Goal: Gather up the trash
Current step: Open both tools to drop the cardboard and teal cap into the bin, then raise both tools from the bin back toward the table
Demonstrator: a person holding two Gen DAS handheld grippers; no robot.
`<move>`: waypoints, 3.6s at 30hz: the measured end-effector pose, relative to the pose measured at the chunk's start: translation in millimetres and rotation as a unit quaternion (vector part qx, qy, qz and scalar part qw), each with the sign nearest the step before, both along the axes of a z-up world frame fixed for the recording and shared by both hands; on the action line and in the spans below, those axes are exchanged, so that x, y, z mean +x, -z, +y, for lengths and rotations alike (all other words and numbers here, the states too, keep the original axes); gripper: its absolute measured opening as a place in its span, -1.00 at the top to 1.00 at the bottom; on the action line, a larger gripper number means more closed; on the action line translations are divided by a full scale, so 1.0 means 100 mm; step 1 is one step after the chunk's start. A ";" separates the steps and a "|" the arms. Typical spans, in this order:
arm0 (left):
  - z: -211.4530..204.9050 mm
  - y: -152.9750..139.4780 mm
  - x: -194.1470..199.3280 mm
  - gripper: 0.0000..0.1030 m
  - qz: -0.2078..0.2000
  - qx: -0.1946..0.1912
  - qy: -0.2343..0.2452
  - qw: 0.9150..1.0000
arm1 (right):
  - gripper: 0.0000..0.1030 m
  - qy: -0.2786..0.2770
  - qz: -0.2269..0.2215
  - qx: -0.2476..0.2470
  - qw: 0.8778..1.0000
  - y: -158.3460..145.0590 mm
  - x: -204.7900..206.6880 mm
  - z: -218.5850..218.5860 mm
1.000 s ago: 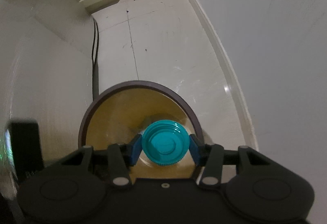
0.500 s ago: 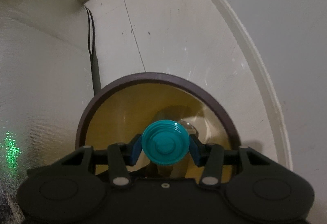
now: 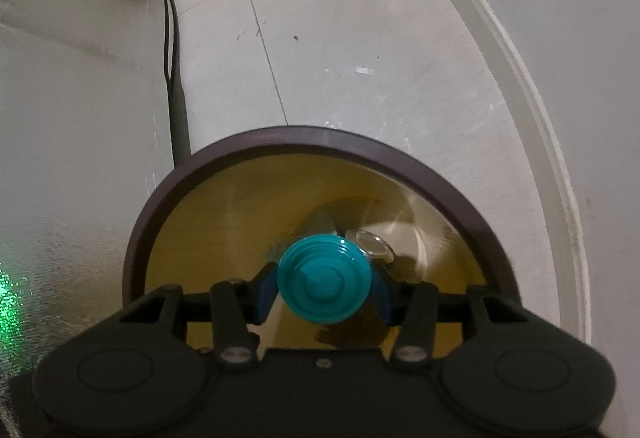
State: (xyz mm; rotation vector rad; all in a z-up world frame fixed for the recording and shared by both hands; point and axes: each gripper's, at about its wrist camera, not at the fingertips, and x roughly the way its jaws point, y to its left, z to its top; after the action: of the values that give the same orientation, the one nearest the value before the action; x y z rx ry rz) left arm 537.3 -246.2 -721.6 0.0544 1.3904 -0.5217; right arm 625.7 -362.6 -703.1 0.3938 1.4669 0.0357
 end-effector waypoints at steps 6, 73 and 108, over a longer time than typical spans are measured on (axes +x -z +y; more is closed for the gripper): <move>0.01 -0.07 0.00 -0.90 -0.009 -0.010 -0.024 1.000 | -0.06 0.029 -0.003 0.007 1.000 0.16 0.12 0.03; 1.10 -4.50 -0.86 -1.00 -0.100 0.024 -0.159 0.982 | -1.00 -0.073 -0.168 -0.103 0.978 -3.99 -1.73 -0.40; 3.35 -7.09 -2.53 -1.00 -0.361 -0.032 -0.246 0.899 | -1.00 -0.099 -0.392 -0.112 0.908 -6.50 -2.89 1.44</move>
State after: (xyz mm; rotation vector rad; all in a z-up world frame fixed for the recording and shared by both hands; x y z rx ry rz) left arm 284.5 88.4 -12.2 -0.1448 0.6135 -0.0899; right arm 336.6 -218.8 -52.7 0.0177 0.6915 0.1670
